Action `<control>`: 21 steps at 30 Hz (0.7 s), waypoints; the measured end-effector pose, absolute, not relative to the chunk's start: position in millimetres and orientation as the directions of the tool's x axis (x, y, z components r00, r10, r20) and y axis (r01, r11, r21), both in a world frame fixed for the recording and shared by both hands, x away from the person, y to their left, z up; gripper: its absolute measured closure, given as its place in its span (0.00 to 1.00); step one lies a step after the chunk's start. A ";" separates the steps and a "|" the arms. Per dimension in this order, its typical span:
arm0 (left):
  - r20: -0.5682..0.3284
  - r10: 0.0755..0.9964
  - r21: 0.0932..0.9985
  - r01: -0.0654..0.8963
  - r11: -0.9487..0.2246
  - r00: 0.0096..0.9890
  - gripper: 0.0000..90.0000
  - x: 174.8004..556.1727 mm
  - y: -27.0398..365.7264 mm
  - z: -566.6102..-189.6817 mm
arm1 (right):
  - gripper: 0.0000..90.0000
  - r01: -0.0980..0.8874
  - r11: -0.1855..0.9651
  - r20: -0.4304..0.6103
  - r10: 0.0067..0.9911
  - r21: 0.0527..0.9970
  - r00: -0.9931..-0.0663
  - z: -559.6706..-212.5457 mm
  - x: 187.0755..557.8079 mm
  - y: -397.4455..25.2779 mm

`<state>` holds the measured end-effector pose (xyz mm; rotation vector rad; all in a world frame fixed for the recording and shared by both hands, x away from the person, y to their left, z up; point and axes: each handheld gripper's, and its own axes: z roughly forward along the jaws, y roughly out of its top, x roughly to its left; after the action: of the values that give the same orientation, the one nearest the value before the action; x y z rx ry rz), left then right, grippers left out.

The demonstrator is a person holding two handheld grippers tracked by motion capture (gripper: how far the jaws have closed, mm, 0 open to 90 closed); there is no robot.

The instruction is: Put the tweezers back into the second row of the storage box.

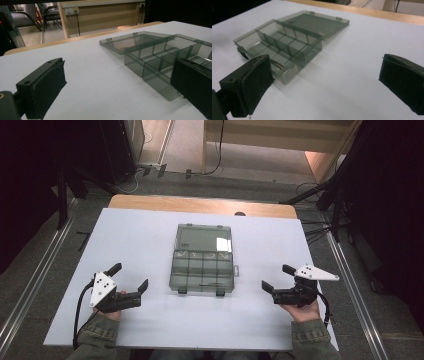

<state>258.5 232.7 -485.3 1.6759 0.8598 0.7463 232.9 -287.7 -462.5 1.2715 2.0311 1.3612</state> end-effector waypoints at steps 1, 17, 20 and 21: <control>0.059 0.836 0.968 0.175 -0.182 0.545 0.00 258.5 232.8 -485.4 | 0.00 0.463 0.114 0.162 0.842 0.879 -0.514 -464.5 229.5 -289.0; 0.070 0.835 0.965 0.177 -0.196 0.545 0.00 258.3 231.6 -485.9 | 0.00 0.328 -0.042 0.192 0.877 0.944 -0.440 -486.5 185.3 -314.4; 0.070 0.835 0.965 0.176 -0.196 0.546 0.00 258.3 231.5 -485.9 | 0.00 0.314 -0.054 0.190 0.888 0.948 -0.420 -492.7 181.7 -320.1; 0.071 0.835 0.965 0.176 -0.197 0.546 0.00 258.5 231.4 -486.1 | 0.00 0.316 -0.056 0.189 0.893 0.947 -0.409 -494.3 180.8 -321.2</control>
<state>258.5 231.4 -486.1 1.6913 0.8563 0.7540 180.8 -321.2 -494.3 1.2876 1.7168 1.4854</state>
